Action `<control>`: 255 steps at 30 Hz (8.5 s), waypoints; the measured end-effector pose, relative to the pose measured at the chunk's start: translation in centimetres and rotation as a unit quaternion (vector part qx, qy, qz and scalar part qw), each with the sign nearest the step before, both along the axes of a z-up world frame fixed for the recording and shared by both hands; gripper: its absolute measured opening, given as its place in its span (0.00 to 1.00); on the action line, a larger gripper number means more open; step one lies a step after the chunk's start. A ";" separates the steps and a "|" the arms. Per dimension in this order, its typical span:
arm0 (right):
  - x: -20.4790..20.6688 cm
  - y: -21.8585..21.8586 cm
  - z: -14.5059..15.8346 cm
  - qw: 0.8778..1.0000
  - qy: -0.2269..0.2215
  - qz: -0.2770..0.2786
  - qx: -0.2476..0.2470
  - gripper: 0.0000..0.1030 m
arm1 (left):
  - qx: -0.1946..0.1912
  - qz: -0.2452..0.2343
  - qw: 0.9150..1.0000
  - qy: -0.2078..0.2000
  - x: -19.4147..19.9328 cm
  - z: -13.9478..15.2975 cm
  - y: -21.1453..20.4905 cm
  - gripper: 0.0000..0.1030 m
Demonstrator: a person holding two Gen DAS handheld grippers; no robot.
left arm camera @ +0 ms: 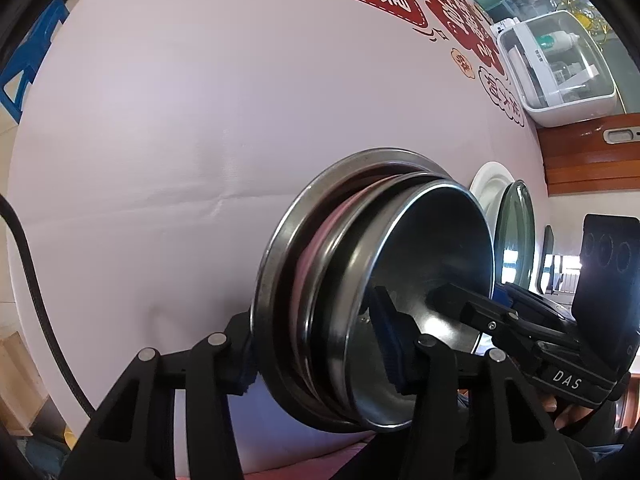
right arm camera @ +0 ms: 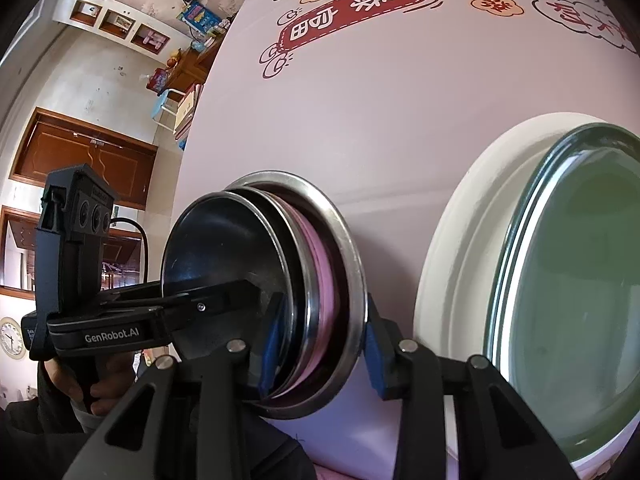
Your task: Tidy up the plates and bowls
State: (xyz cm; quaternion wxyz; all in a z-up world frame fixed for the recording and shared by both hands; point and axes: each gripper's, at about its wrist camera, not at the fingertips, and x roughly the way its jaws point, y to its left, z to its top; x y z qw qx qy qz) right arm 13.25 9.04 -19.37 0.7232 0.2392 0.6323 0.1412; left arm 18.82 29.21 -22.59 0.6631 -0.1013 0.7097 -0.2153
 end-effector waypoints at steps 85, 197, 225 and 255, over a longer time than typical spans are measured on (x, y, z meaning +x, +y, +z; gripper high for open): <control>-4.8 -23.3 2.6 0.997 -0.065 0.041 0.013 0.32 | 0.078 0.089 0.985 -0.124 -7.4 5.6 -24.7 0.45; -20.5 -18.6 20.2 0.955 -0.235 -0.028 -0.179 1.00 | 0.211 0.126 0.895 -0.373 -22.9 24.5 -22.0 0.99; -21.3 -18.1 20.1 0.955 -0.235 -0.025 -0.180 1.00 | 0.207 0.135 0.897 -0.366 -23.9 24.8 -22.0 0.99; -21.3 -17.8 19.9 0.956 -0.232 -0.025 -0.180 1.00 | 0.210 0.139 0.898 -0.361 -24.0 24.1 -22.2 0.99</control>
